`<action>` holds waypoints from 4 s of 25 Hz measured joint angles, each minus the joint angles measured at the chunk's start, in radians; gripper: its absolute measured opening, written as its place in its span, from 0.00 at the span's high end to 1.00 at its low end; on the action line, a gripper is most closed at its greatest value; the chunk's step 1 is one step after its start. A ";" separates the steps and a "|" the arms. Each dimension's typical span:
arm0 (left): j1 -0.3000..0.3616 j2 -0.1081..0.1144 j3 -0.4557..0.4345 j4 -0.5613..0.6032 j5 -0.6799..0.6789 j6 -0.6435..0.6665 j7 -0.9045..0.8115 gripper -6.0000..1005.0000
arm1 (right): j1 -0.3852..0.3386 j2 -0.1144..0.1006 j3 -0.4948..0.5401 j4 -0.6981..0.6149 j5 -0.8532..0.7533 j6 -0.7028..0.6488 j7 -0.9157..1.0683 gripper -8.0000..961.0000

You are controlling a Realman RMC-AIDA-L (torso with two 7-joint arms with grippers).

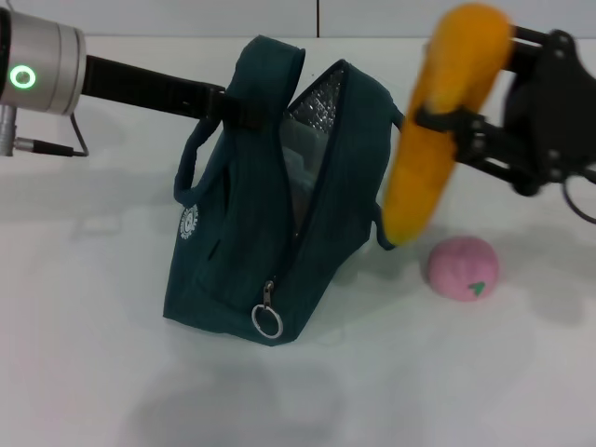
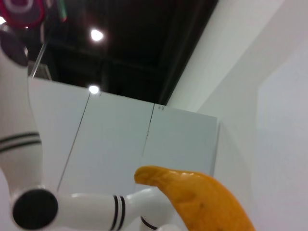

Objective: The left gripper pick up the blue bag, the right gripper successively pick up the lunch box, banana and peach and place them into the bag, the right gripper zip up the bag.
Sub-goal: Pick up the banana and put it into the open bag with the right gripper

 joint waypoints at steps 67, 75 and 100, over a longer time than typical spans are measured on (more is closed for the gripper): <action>0.017 -0.004 -0.001 -0.020 0.000 0.005 0.002 0.95 | -0.072 -0.014 -0.672 0.020 0.482 0.462 -0.048 0.53; 0.018 -0.003 -0.003 -0.020 0.000 0.005 0.001 0.94 | -0.066 -0.020 -0.665 0.024 0.387 0.464 0.071 0.53; 0.013 -0.009 -0.001 -0.019 0.000 0.004 0.004 0.95 | 0.020 -0.061 -0.649 -0.028 0.207 0.533 0.456 0.38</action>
